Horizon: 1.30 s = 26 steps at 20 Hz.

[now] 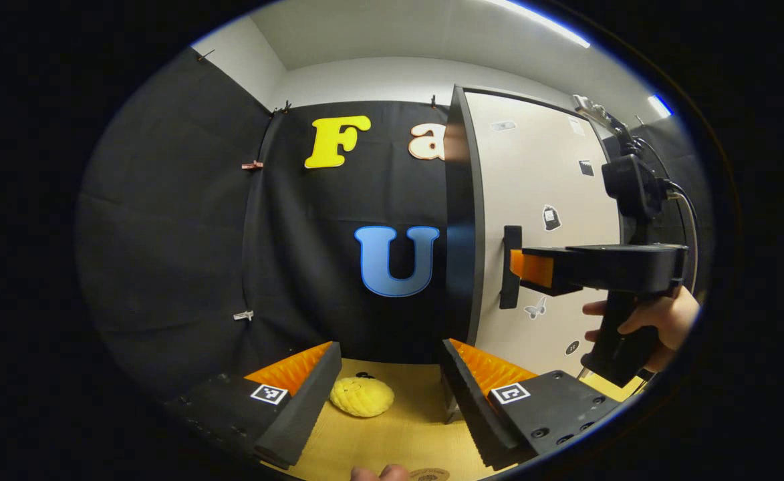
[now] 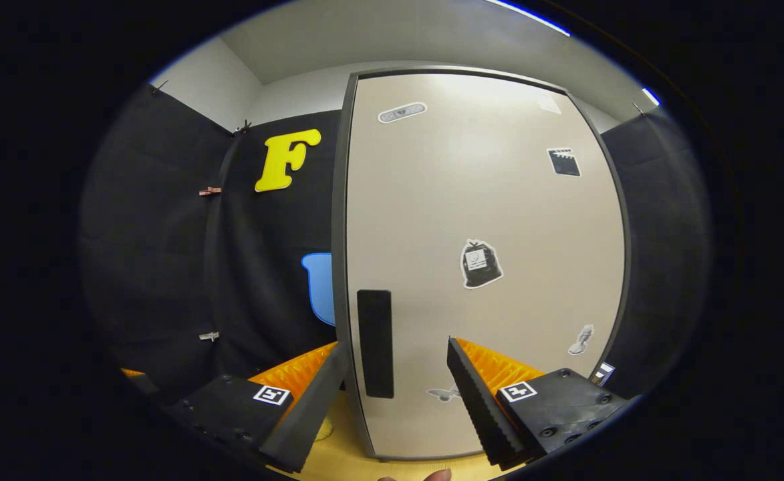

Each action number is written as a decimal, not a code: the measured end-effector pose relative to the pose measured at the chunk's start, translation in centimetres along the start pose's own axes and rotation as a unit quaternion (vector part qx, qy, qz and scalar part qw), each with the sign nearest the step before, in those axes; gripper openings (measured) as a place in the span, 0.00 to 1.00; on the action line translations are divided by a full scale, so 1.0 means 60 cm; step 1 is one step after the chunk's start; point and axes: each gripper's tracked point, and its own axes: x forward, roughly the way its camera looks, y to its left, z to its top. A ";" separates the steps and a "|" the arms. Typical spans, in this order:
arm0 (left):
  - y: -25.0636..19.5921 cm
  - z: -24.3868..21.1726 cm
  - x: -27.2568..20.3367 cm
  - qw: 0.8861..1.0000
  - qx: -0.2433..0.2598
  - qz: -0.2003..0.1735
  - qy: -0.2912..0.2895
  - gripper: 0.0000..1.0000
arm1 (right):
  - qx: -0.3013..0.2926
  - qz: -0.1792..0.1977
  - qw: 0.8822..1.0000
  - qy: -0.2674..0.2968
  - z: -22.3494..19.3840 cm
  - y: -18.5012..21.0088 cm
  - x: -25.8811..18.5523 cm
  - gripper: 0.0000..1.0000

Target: Open the cabinet door with the right hand, grasp the bottle in the cabinet with the left hand and place it on the coaster, then close the cabinet door with the right hand.

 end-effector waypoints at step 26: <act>-0.010 -0.010 -0.098 1.000 -0.009 0.018 0.008 0.95 | 0.023 0.047 0.998 0.024 -0.023 0.023 -0.015 0.17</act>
